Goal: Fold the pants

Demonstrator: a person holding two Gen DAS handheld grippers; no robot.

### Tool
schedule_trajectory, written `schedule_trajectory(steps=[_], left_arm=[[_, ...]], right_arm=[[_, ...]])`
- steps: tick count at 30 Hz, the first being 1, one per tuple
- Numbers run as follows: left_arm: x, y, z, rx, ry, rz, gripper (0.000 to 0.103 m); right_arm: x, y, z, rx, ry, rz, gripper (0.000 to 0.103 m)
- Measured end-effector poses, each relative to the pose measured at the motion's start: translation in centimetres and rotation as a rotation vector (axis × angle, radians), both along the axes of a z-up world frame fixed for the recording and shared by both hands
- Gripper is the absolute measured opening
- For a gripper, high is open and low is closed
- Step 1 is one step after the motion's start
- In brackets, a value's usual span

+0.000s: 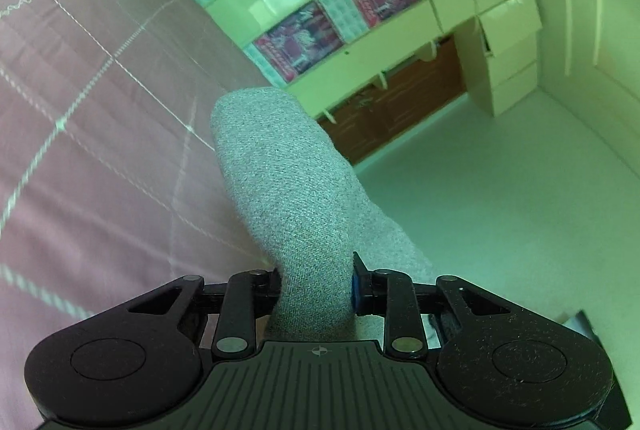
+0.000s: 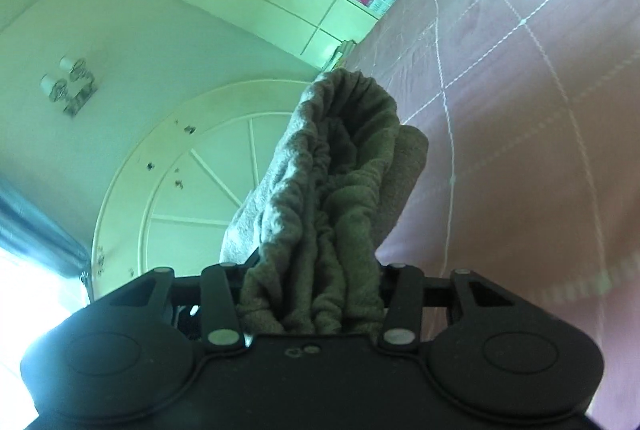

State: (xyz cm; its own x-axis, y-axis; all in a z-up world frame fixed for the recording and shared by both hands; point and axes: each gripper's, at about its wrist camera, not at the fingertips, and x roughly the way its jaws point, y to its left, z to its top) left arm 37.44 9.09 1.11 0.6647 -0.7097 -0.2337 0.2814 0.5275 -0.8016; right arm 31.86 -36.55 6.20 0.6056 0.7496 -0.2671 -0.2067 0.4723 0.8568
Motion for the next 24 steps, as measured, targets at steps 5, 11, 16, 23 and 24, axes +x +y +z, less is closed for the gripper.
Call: schedule_trajectory(steps=[5, 11, 16, 23, 24], left_arm=[[4.8, -0.5, -4.6, 0.136, 0.070, 0.080, 0.058], [4.1, -0.7, -8.4, 0.172, -0.029, 0.162, 0.074], [2.7, -0.4, -7.8, 0.163, -0.054, 0.227, 0.079], [-7.0, 2.7, -6.8, 0.217, -0.080, 0.386, 0.103], [-8.3, 3.2, -6.8, 0.219, -0.078, 0.421, 0.103]], right_arm=[[4.9, 0.9, -5.5, -0.119, 0.143, -0.082, 0.088], [1.5, 0.8, -8.4, -0.108, -0.106, -0.159, 0.082], [-0.3, -1.7, -8.6, 0.044, -0.062, -0.228, 0.070], [-6.5, -3.5, -6.8, -0.031, -0.128, -0.246, 0.097], [-7.7, -3.3, -6.3, -0.100, -0.139, -0.278, 0.097]])
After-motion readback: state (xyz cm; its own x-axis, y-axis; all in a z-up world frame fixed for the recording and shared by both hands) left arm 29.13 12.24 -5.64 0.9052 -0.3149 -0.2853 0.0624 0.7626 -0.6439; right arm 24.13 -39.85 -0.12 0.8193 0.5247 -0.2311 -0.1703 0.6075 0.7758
